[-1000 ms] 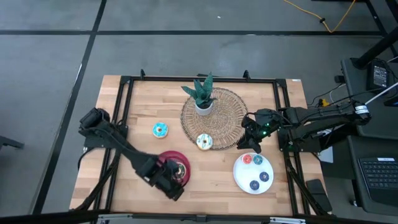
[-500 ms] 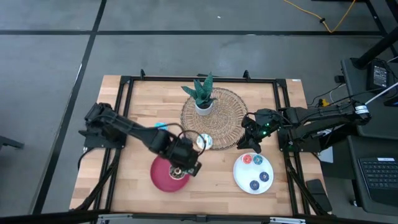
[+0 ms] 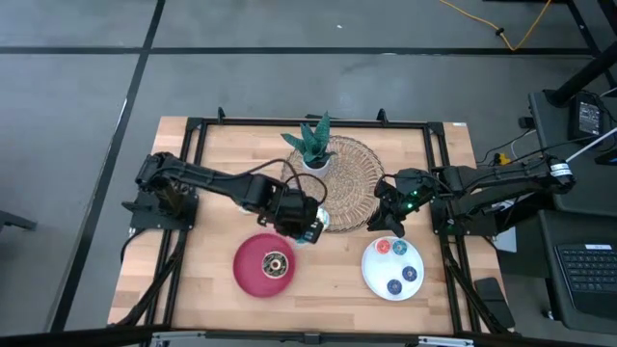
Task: Pick & Place donuts
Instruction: Put the blue donut on the white plate
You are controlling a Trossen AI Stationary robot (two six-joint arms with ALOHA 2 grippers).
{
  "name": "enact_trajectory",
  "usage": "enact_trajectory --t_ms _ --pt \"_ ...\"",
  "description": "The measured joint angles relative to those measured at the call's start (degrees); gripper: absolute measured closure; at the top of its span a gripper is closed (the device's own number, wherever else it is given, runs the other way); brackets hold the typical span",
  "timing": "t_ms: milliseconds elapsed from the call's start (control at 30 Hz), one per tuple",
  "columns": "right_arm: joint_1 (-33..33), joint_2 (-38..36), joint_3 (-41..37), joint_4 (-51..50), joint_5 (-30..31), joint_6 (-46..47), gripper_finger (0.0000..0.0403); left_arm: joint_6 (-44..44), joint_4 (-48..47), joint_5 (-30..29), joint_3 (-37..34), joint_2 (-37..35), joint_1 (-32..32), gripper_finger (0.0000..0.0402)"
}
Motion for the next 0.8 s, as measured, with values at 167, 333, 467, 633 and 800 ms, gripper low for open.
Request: enact_trajectory --t_ms 167,333,467,633,800 --pt "-0.01 0.0 0.0 4.43 2.95 5.51 0.0269 1.36 0.12 -0.44 0.0 0.0 2.43 0.0391" --pt "-0.02 0.2 -0.02 13.83 6.75 9.86 0.0269 3.4 2.0 -1.96 0.0 0.0 4.39 0.0391" --pt "-0.02 0.24 -0.02 18.65 13.85 14.65 0.0269 6.29 3.19 -2.62 0.0 0.0 5.8 0.0391" --pt "-0.02 0.25 -0.02 21.41 21.34 18.38 0.0269 11.42 4.86 -7.11 0.0 0.0 6.59 0.0391" --pt "-0.02 0.94 -0.02 26.53 23.13 19.31 0.0269 18.09 4.78 -13.46 2.07 0.11 6.64 0.0391"
